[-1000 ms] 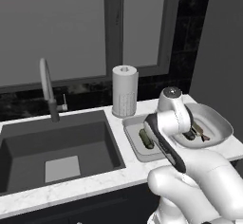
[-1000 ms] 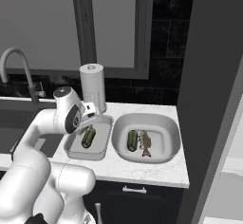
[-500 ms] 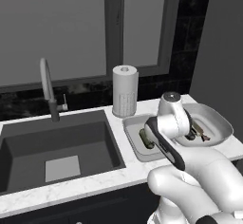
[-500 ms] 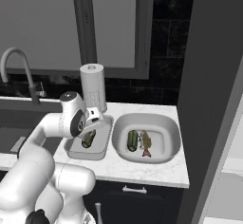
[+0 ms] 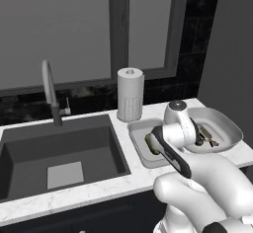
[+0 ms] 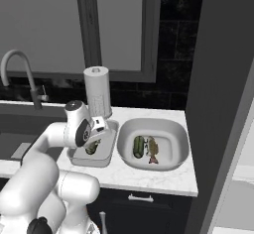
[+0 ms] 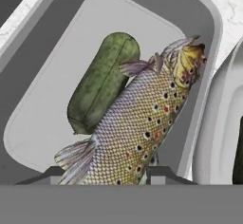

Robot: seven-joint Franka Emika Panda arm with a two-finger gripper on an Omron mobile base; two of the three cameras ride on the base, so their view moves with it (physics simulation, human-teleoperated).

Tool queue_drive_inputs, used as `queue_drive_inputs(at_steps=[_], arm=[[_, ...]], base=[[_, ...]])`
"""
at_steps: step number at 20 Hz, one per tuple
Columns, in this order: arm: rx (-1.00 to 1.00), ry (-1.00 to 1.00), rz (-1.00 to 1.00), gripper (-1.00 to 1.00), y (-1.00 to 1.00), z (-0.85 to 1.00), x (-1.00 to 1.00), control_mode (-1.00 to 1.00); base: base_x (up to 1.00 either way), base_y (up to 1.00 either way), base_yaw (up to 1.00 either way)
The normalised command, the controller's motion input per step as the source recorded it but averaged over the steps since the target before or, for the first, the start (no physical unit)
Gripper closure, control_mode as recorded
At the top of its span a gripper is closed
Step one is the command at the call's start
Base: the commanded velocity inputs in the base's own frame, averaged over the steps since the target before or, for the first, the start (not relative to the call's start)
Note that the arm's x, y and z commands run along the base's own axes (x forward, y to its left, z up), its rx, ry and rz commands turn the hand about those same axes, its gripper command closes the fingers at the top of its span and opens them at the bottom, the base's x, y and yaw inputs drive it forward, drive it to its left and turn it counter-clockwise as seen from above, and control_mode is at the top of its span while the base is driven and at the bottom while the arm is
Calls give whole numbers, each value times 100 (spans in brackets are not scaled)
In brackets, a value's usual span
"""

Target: Place one cucumber and one fish in each tupperware on the nearby counter, to pack two identical lunches.

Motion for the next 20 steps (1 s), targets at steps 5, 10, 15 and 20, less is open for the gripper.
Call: queue_drive_inputs(at_steps=[5,10,15,20], arm=[[0,0,2,100,0,-38,4,-100],[0,-1,1,-100,12,-30,1,-100],[0,-3,0,-100,16,3,0,-100],[0,-3,0,-100,12,12,0,-100]], base=[[0,0,0],[0,0,0],[0,0,0],[0,0,0]])
